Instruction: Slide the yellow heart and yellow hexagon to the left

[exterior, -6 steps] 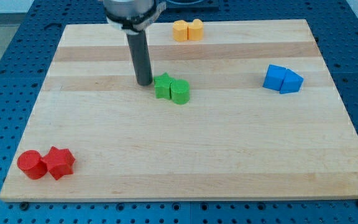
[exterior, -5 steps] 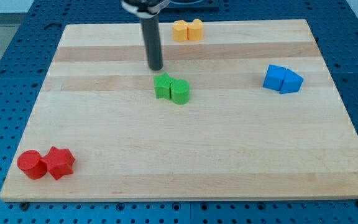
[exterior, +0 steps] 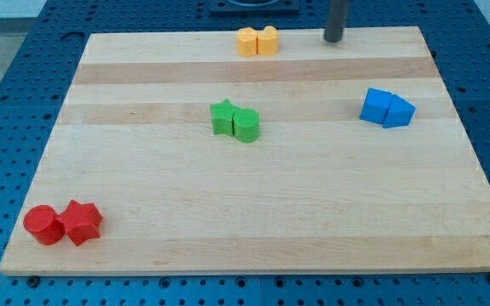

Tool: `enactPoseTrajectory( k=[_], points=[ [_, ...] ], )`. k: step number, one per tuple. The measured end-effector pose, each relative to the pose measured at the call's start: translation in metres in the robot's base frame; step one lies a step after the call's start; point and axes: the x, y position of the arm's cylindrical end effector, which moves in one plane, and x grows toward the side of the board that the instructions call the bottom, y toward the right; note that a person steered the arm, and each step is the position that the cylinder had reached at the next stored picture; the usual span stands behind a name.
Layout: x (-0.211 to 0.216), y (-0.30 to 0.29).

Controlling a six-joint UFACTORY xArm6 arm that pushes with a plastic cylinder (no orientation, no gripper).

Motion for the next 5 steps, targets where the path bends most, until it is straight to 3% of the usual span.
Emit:
enactPoseTrajectory(
  k=[3, 4, 5],
  points=[
    [0.004, -0.115],
    [0.008, -0.119],
    [0.008, -0.075]
  ],
)
